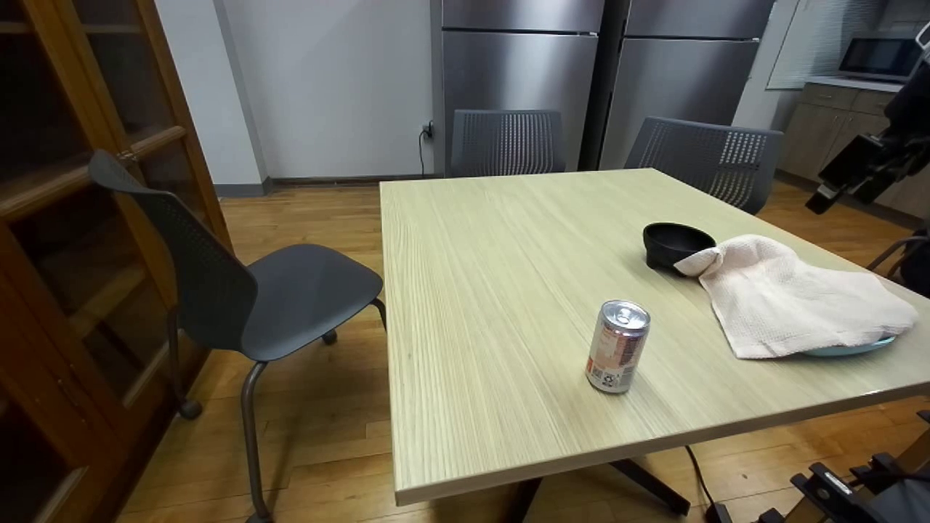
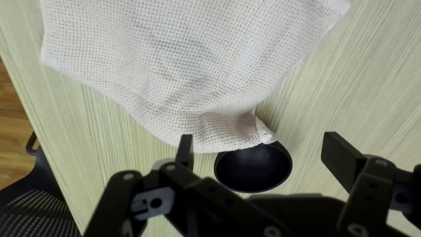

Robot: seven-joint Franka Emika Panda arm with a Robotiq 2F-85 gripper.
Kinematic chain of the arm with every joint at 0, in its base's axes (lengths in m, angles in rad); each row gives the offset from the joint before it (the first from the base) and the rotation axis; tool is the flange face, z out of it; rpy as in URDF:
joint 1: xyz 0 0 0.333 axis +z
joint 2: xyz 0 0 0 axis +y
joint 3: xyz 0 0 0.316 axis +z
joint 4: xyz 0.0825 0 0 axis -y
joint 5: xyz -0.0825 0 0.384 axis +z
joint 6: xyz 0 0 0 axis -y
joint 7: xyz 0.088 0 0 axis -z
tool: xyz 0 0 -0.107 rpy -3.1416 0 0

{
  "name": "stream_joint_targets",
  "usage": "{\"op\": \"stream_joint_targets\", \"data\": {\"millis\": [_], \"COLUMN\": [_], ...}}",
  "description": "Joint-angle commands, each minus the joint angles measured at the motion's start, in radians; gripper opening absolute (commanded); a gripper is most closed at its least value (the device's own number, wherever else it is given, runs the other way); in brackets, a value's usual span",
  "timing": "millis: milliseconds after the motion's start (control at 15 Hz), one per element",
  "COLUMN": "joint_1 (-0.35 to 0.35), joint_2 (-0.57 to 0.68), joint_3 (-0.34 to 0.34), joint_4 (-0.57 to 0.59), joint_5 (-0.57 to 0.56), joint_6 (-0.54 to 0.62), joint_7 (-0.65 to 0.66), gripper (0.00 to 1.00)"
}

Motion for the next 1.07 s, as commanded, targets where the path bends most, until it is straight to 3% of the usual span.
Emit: {"op": "stream_joint_targets", "data": {"millis": [0,267,333,1000], "joint_1": [0.053,0.091,0.063,0.066], "joint_2": [-0.053,-0.047,-0.018,-0.017], "joint_3": [-0.063,-0.1,-0.077,-0.08], "joint_4": [0.0,0.005,0.0,0.0], "joint_5": [0.047,0.059,0.03,0.03], "joint_6": [-0.061,-0.064,-0.033,-0.032], "joint_7": [-0.082,-0.097,-0.056,-0.055], "gripper": [1.0,1.0,1.0,1.0]}}
